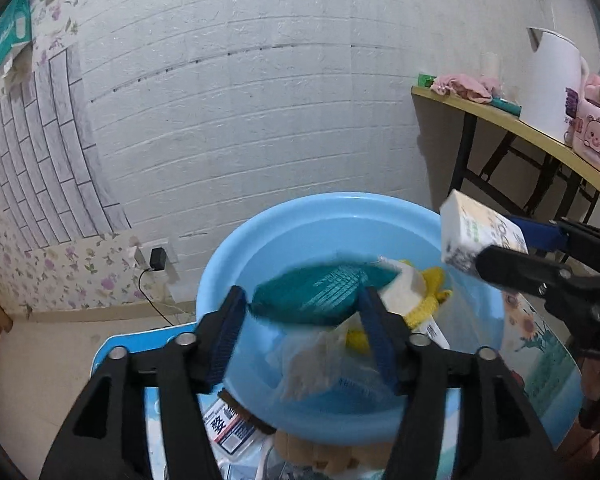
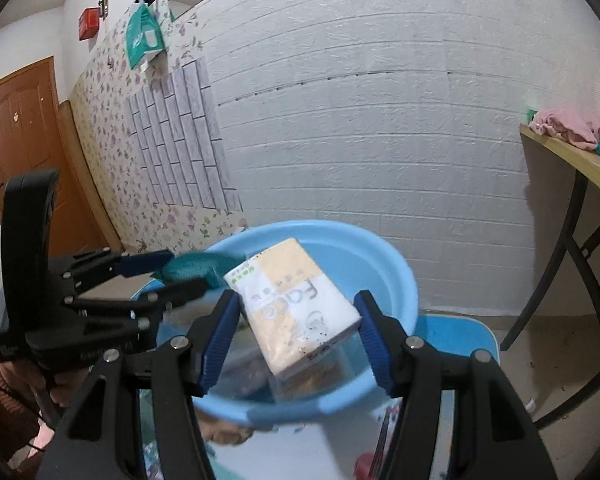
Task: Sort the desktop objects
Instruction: 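Carry the green packet and tissue pack over the blue basin and open both tools, then grasp the grey zigzag-edged packet with the left tool while the right tool grasps the tan plush toy, then carry the grey packet and plush toy over the basin and open both tools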
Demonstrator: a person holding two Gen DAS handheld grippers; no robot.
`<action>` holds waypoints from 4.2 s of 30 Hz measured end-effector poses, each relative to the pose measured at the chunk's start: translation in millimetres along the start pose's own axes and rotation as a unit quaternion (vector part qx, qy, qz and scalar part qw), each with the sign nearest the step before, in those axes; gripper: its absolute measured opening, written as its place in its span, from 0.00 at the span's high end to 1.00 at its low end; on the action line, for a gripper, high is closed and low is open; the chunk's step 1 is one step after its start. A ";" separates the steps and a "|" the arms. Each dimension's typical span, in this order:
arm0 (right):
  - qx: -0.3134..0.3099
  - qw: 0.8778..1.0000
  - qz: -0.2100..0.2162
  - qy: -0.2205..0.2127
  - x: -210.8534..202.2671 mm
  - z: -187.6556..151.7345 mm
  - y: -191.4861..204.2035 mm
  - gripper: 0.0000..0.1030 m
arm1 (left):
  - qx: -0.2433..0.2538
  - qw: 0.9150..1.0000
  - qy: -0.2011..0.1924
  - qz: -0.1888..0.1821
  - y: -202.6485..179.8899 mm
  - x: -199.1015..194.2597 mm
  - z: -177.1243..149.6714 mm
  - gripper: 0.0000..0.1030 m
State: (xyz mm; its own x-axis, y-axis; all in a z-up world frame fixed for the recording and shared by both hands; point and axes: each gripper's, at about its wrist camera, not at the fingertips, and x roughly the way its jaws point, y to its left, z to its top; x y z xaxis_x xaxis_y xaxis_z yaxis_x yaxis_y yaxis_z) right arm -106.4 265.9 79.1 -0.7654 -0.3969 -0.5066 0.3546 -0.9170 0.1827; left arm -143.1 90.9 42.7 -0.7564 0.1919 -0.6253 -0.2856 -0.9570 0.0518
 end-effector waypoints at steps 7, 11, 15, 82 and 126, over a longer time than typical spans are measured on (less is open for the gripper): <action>-0.017 1.000 -0.005 0.001 12.4 10.4 7.0 0.24 | -0.021 0.999 -0.004 0.025 22.3 -8.0 -13.3 0.21; -0.030 0.999 -0.028 -0.001 9.2 -5.2 14.0 0.24 | -0.053 0.998 0.003 0.037 43.5 -20.1 -30.0 0.19; -0.015 1.000 -0.019 0.014 -2.5 -21.7 14.4 0.24 | -0.071 0.996 0.002 0.052 61.5 -38.3 -55.3 0.19; -0.018 0.992 -0.008 0.127 -37.3 -110.8 41.0 0.50 | -0.174 0.983 0.060 -0.028 104.3 -94.3 -155.2 0.63; -0.003 1.000 -0.019 -0.003 5.8 -13.3 -6.0 0.50 | -0.018 0.998 0.027 -0.058 -19.3 -2.4 -8.8 0.59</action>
State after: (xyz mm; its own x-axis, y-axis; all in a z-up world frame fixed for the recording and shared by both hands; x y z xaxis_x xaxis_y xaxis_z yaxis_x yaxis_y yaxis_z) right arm -105.8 269.6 63.9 -0.7812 -0.3621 -0.5085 0.3283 -0.9312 0.1587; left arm -130.6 106.9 36.3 -0.6861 0.2900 -0.6672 -0.3472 -0.9365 -0.0500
